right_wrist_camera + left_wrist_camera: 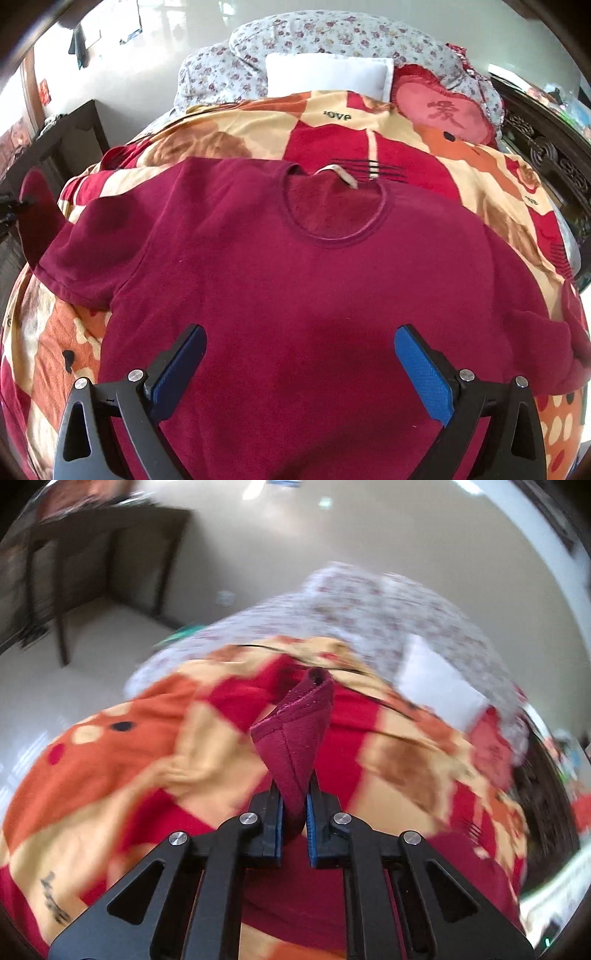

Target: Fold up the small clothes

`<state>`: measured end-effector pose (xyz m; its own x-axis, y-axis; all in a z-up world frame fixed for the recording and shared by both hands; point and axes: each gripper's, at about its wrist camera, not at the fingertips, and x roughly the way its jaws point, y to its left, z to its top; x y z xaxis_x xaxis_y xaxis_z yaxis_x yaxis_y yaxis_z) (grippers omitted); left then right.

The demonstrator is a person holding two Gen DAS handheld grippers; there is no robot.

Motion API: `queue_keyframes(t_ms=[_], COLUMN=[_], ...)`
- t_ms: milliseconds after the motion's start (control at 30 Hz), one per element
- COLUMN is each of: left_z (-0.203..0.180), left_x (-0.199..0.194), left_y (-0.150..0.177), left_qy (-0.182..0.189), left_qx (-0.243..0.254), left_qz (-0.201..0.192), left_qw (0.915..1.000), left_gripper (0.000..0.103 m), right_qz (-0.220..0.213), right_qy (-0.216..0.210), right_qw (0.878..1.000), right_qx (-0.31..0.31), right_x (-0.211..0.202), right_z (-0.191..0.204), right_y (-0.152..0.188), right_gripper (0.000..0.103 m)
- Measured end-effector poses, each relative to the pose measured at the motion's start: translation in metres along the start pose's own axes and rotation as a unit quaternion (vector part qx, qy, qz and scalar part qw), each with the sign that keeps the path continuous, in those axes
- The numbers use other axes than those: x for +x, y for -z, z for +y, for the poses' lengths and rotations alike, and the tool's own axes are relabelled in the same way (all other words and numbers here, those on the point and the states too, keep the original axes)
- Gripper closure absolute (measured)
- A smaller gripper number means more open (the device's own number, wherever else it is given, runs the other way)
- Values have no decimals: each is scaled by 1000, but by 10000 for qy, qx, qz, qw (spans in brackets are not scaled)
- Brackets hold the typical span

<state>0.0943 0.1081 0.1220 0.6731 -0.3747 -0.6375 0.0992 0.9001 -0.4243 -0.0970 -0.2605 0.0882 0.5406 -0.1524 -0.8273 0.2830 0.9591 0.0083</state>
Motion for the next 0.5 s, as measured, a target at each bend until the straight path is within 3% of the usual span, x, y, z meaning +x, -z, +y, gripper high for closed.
queue_keyframes(t_ms=[267,500], left_z=[-116,-189], left_x=[-6,18], left_y=[44,97], left_qy=[1064,1483], left_qx=[728,1056], left_qz=[498,1046], left_qw=[9904,9777], left_gripper=[95,95], right_qz=[-123,-153], right_qy=[171,281], right_qw=[9997,9985], right_qx=[157,436], right_x=[-16,-25], right_z=[-30,-67], right_y=[9,20], right_gripper=[2,2])
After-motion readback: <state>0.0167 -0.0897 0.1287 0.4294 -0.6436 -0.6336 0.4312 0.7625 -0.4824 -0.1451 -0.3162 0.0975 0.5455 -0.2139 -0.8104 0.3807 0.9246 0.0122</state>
